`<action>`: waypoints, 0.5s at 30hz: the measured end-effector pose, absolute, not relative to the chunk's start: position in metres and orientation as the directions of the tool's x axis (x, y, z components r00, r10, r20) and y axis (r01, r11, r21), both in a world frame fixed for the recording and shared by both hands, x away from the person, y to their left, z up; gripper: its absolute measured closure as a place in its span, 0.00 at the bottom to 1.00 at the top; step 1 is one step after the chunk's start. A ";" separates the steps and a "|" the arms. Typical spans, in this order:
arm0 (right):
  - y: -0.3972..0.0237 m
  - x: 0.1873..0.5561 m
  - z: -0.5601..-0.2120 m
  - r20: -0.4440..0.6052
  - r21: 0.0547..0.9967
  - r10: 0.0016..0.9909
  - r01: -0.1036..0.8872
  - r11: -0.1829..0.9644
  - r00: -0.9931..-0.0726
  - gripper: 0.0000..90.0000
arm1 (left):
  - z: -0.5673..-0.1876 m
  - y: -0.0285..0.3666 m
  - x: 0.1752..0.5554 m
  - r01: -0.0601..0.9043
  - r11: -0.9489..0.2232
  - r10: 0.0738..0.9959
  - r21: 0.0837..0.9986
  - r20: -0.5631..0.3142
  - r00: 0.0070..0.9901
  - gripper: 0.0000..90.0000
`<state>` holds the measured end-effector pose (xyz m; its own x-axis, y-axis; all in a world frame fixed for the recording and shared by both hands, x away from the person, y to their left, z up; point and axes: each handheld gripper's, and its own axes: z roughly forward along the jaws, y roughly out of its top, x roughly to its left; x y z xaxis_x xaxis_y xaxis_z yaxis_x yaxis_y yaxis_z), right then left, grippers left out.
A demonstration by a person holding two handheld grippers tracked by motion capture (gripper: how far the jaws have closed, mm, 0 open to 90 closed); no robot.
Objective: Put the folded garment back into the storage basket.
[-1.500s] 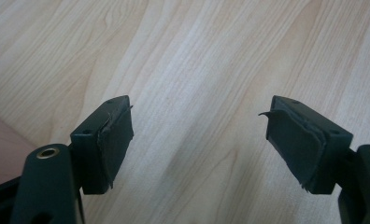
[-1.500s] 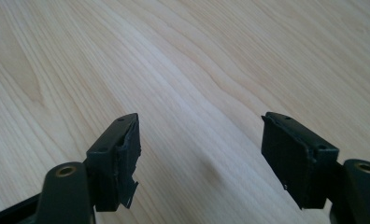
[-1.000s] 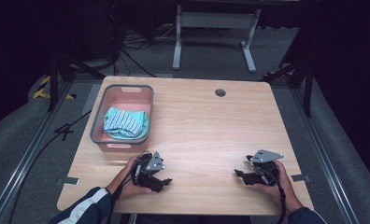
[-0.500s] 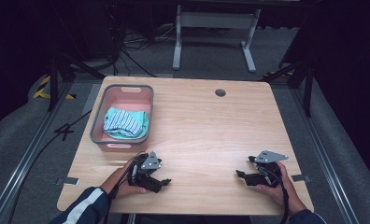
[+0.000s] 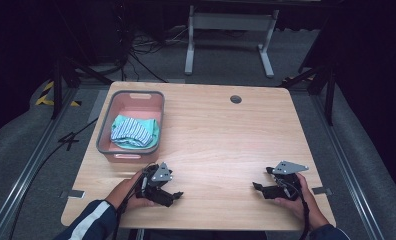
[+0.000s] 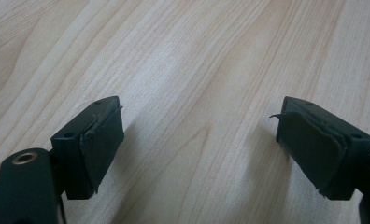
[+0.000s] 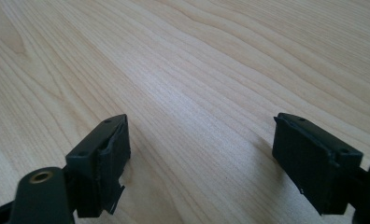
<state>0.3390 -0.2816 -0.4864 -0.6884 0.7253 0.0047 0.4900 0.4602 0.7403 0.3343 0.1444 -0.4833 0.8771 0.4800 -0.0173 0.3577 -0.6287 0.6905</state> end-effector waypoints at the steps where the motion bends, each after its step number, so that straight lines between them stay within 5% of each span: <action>1: -0.282 0.339 -0.486 0.006 0.741 0.726 0.490 0.459 -0.688 0.22 | -0.483 0.144 0.334 0.358 -0.629 0.481 0.690 -0.016 0.877 0.16; 15: -0.282 0.339 -0.486 0.004 0.740 0.723 0.488 0.463 -0.691 0.22 | -0.483 0.144 0.334 0.358 -0.629 0.481 0.690 -0.017 0.877 0.16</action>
